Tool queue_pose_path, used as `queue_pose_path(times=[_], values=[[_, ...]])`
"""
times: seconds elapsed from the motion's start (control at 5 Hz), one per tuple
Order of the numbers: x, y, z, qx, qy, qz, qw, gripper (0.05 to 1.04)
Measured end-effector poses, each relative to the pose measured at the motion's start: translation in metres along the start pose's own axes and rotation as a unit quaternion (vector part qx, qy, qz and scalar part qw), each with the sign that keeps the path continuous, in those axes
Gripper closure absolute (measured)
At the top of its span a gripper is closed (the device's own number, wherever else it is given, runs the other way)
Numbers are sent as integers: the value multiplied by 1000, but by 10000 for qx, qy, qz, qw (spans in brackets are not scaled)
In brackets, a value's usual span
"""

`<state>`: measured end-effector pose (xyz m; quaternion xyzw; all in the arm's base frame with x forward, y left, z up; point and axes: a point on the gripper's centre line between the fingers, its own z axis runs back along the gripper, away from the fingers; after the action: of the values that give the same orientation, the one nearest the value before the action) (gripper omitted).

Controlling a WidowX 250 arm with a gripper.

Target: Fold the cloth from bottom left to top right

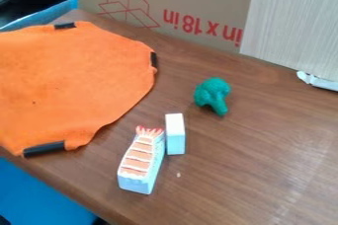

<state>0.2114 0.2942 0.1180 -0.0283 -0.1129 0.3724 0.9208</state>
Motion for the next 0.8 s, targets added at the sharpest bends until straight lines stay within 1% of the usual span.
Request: queue_pose_path(times=[0.2,0.4,0.8], values=[[-2,-30,5,14,160,-170,9997,1015],[-3,-61,5,-1,233,-341,9991,1015],[-15,-130,3,-73,251,-715,9971,1015]])
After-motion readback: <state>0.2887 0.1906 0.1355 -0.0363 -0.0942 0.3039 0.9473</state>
